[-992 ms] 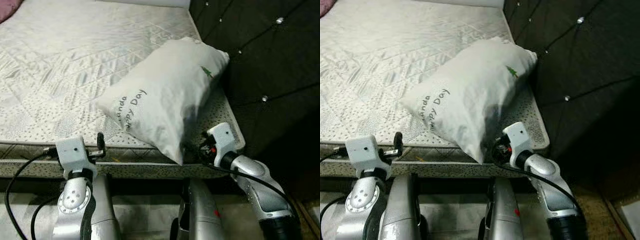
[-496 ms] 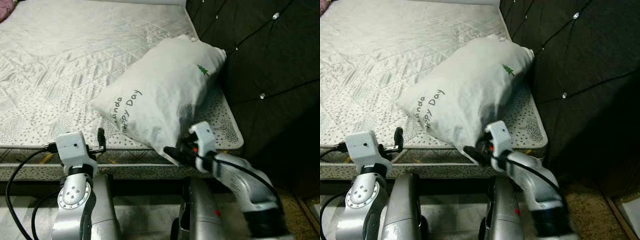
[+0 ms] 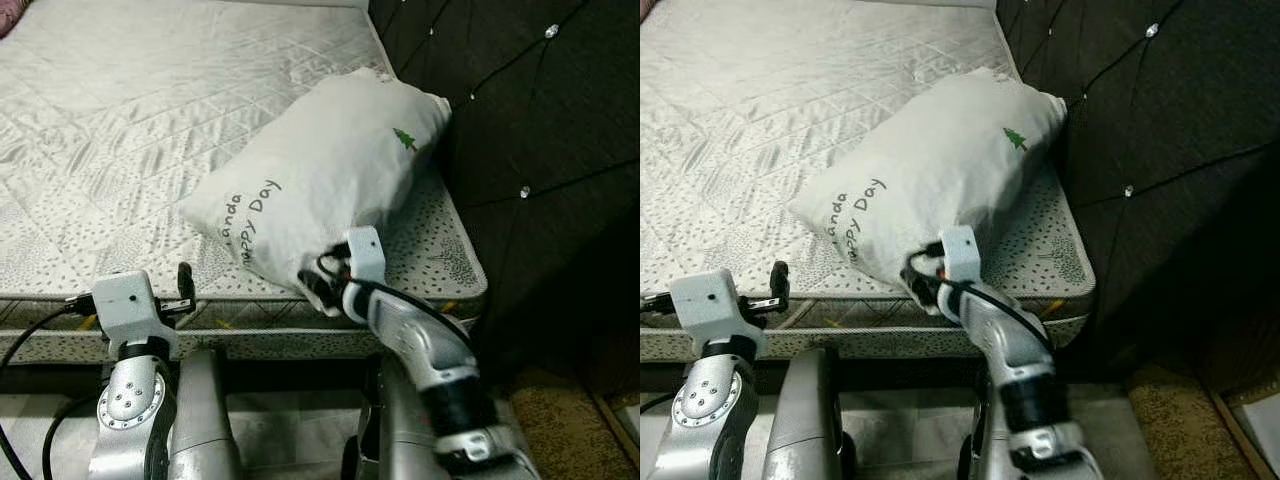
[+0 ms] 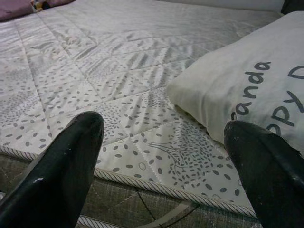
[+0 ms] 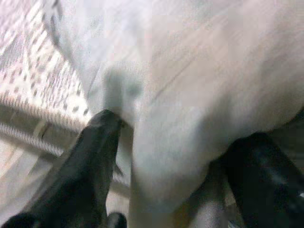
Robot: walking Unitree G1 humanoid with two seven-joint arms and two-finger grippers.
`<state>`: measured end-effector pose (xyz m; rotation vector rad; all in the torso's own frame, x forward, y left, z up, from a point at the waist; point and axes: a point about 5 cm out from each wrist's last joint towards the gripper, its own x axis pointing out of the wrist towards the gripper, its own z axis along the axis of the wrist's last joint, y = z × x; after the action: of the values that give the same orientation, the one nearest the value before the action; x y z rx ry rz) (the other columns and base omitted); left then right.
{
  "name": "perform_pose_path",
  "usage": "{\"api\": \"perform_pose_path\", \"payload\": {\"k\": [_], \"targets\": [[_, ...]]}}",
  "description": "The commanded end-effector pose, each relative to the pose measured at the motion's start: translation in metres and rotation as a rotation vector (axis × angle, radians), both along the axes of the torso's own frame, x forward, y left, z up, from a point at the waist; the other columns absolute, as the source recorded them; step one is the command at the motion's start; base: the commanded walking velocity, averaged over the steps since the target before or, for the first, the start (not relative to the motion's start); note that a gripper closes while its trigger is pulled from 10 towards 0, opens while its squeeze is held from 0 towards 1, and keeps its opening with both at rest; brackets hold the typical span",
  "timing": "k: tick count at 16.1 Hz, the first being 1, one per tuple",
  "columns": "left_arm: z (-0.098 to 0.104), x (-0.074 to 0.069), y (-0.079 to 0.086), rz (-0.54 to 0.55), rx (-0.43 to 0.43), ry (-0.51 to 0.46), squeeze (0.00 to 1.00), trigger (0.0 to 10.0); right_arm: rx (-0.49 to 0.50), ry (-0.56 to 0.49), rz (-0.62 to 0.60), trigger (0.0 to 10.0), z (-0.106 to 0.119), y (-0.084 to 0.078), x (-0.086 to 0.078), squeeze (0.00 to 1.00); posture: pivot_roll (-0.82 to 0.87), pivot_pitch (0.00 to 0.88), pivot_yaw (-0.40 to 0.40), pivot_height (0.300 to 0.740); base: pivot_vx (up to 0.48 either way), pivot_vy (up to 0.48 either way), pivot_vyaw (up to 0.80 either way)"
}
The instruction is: Clean up the room
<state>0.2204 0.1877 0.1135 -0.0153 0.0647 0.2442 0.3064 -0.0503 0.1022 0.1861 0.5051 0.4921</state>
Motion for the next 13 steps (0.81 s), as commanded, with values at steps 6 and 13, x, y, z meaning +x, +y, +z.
{"api": "perform_pose_path", "payload": {"k": [6,13], "targets": [[0.005,0.003,-0.001,-0.008,0.004,-0.017,0.00,10.0,0.002,-0.053,-0.134,0.0,0.009,-0.014,0.021,0.00,0.07,0.027,-0.058,0.519,0.000,0.000,0.00],[0.011,0.014,0.003,-0.011,0.023,-0.056,0.00,10.0,0.033,-0.095,-0.245,0.0,0.012,-0.027,0.034,0.00,0.06,0.000,-0.042,0.519,0.000,0.000,0.00]]}}
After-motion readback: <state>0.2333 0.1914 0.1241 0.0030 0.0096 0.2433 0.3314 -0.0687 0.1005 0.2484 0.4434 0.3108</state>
